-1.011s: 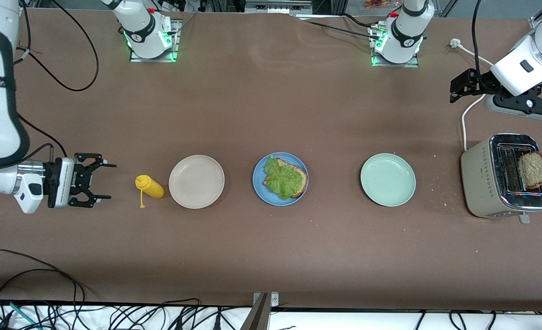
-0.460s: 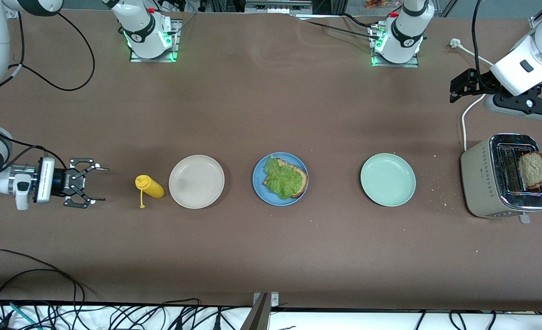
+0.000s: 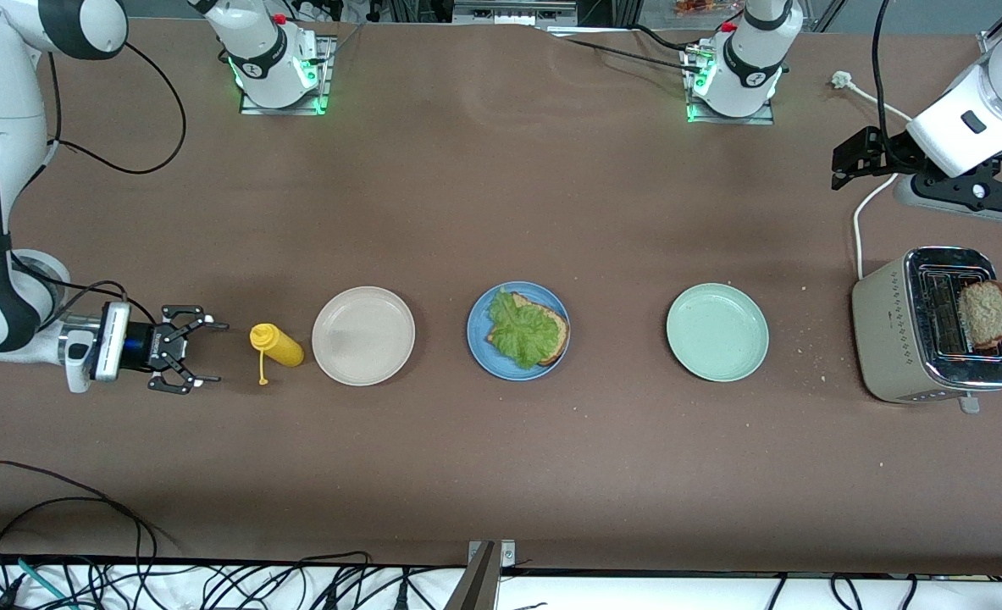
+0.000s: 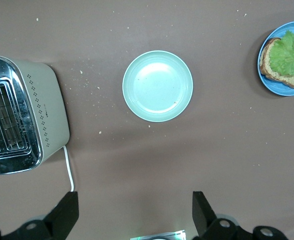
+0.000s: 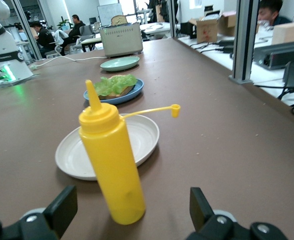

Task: Make sandwich in blue plate with both arms
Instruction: 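Close the right gripper around the yellow bottle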

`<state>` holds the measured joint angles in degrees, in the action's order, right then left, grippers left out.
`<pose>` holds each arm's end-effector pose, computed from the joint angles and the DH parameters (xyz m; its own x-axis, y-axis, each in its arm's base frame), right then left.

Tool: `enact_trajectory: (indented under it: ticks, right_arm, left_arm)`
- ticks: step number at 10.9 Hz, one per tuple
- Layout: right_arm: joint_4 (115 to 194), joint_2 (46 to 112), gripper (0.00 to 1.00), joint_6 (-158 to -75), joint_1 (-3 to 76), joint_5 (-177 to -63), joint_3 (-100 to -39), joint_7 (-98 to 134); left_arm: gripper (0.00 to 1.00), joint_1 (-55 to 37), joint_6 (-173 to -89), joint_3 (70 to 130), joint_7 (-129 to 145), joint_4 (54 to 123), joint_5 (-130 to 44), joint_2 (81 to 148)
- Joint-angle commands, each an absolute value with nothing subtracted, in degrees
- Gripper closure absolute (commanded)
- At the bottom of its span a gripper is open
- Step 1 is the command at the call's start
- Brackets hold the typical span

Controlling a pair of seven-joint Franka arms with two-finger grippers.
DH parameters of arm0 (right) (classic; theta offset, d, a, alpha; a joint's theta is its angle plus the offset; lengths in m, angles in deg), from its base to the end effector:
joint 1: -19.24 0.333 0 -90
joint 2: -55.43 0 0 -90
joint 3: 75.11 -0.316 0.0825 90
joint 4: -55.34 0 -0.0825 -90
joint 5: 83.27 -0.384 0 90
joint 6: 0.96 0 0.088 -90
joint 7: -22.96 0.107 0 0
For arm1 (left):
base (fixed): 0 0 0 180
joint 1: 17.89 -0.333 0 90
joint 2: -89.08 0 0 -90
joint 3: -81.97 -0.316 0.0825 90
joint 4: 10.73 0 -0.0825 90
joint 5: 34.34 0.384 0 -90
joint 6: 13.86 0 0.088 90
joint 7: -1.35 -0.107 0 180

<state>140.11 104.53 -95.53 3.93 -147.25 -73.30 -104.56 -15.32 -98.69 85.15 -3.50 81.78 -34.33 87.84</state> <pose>0.6629 -0.1069 0.1708 0.1570 0.3846 0.9096 0.9875 -0.0764 -0.1381 0.5341 -0.0541 0.6085 0.9767 -0.1832 -0.1119 -0.1834 -0.9830 0.0081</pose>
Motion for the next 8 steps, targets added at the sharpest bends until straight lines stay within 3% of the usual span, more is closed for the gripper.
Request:
enact_trajectory:
  ticks: [1, 8]
  right_arm:
    - [140.51, 106.4, 0.0, -96.94, 4.73, -151.47, -73.53, -111.59]
    - [140.51, 111.32, 0.0, -97.2, 8.07, -151.39, -73.79, -115.81]
  left_arm:
    - [0.0, -15.52, -98.06, 85.57, -3.22, 81.9, -33.02, 87.06]
    - [0.0, -15.52, -97.8, 85.57, -3.22, 81.9, -33.02, 87.06]
